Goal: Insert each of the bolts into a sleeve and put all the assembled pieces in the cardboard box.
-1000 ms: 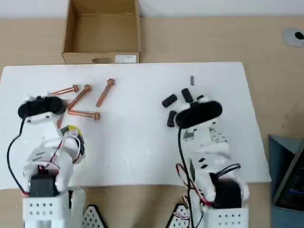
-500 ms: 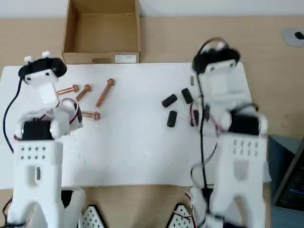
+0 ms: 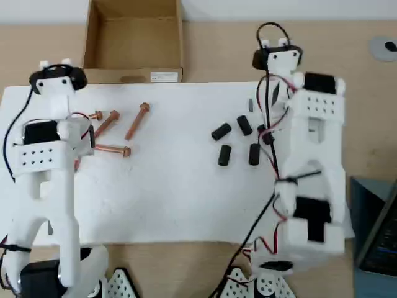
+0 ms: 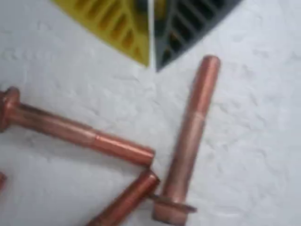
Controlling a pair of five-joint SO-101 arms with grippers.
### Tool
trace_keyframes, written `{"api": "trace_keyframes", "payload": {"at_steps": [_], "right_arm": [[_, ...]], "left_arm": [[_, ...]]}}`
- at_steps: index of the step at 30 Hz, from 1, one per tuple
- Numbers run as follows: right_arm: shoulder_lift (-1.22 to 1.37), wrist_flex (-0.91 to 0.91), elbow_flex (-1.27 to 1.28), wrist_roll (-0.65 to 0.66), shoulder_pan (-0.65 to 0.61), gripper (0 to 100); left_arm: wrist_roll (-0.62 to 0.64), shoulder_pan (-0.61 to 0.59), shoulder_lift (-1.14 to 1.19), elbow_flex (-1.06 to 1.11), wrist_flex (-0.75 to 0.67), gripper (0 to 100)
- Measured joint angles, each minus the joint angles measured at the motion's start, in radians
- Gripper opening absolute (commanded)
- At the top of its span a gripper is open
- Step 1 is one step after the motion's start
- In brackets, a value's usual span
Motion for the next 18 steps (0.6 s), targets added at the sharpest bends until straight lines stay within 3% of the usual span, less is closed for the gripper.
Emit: {"api": "trace_keyframes", "payload": {"at_steps": [9, 12, 18], "right_arm": [[0.261, 0.138, -0.285, 0.169, 0.000, 1.4], [0.325, 0.172, -0.338, 0.196, 0.000, 6.5], [0.370, 0.192, -0.385, 0.238, 0.000, 14.8]], "left_arm": [[-0.002, 0.000, 0.103, -0.035, 0.052, 1], [-0.002, 0.000, 0.147, -0.049, 0.052, 1], [-0.002, 0.000, 0.215, -0.074, 0.052, 11]]}}
